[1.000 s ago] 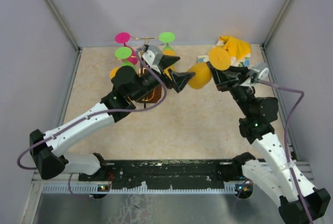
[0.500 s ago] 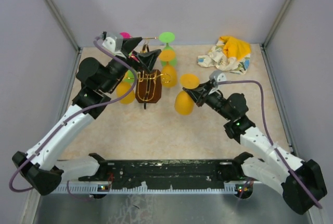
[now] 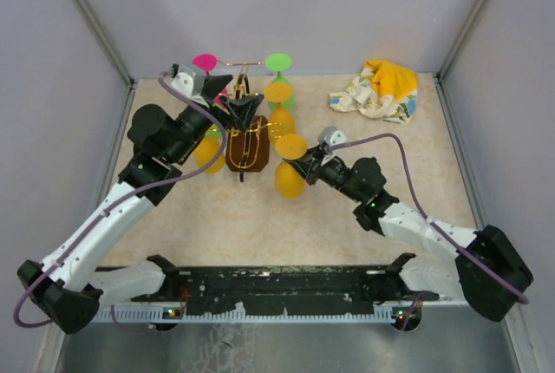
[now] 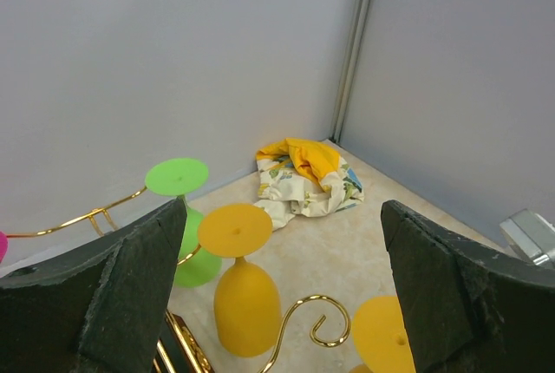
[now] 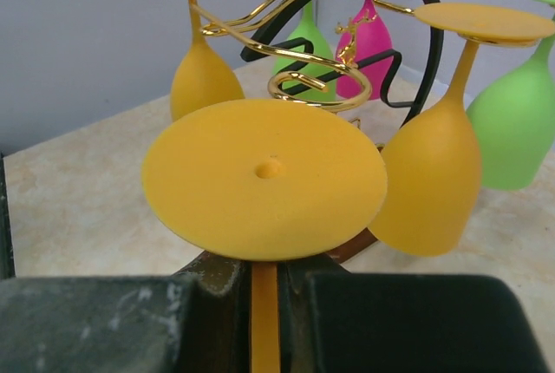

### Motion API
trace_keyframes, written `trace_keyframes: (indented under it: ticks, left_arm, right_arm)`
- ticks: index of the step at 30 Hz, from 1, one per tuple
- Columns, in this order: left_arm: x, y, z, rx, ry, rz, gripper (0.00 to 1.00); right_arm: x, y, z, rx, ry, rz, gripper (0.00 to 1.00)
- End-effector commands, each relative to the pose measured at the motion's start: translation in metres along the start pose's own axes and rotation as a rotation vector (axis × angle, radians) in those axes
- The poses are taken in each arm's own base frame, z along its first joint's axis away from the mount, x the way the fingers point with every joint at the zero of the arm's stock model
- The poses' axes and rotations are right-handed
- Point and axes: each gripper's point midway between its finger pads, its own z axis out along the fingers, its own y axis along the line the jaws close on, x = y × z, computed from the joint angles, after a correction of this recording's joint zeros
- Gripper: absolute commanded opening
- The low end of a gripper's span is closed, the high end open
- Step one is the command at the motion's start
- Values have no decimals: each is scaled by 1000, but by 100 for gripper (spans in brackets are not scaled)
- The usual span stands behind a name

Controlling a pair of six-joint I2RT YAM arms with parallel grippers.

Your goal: Place the wine glass upside down on the wine glass rack

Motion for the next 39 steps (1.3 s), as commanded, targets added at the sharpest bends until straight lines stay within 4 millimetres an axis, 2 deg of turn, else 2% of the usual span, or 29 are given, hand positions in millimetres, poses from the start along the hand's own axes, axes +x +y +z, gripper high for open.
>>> trace_keyframes:
  ticks: [1, 7, 15, 30, 39]
  left_arm:
    - [-8, 4, -9, -11, -21, 22, 99]
    - [-7, 7, -13, -25, -24, 23, 99]
    - [-6, 8, -13, -20, -25, 20, 99]
    - [-4, 13, -13, -33, -22, 20, 99]
    - [-2, 16, -12, -38, -19, 24, 99]
  right_arm:
    - [-38, 5, 18, -3, -132, -77, 0]
    - [-39, 9, 28, 0, -135, -103, 0]
    - [-38, 6, 21, 35, -125, -125, 0]
    - [-38, 4, 68, 4, -122, -141, 0]
    - [-28, -11, 83, 68, -107, -122, 0]
